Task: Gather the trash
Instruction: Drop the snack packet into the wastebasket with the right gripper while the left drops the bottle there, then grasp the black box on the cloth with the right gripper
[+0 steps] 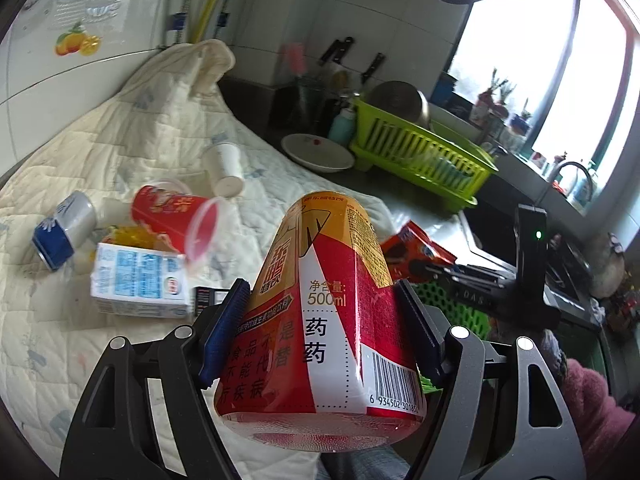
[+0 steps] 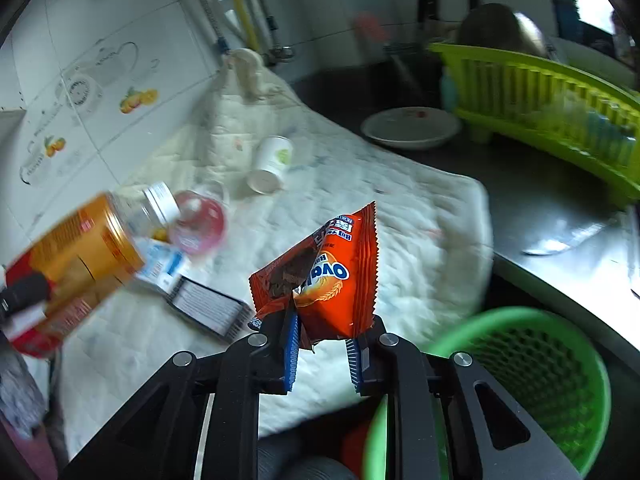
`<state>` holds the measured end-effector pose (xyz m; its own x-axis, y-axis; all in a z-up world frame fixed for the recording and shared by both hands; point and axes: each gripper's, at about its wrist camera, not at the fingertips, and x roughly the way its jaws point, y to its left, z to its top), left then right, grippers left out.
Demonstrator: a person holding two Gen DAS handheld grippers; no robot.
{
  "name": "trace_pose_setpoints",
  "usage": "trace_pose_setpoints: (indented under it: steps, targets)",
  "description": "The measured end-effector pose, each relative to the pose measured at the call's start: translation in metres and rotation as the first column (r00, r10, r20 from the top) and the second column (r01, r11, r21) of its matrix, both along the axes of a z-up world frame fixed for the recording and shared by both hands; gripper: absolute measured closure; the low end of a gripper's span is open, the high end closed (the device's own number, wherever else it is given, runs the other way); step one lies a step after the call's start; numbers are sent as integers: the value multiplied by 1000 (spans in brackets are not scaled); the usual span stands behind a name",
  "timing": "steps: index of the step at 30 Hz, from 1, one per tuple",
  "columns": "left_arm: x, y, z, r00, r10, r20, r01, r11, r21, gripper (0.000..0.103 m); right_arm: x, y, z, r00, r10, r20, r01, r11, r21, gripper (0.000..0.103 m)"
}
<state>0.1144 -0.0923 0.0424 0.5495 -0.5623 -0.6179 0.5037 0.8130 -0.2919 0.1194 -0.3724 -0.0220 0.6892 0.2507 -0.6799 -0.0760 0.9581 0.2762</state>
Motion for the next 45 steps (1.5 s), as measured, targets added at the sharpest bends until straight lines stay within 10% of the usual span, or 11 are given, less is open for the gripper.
trace_pose_setpoints:
  steps: [10,22,45]
  targets:
    - [-27,-75,-2,989,-150,4,150,989,-14,31,-76,-73,-44,977,-196,-81,179,968,-177,67]
    - [-36,-173,-39,952,-300,-62,301,954,-4,31,-124,-121,-59,953,-292,-82,276,947,-164,34]
    - [-31,-258,-114,917,-363,-167,365,931,-20,20,-162,-141,-45,951,-309,-15,306,947,-102,26]
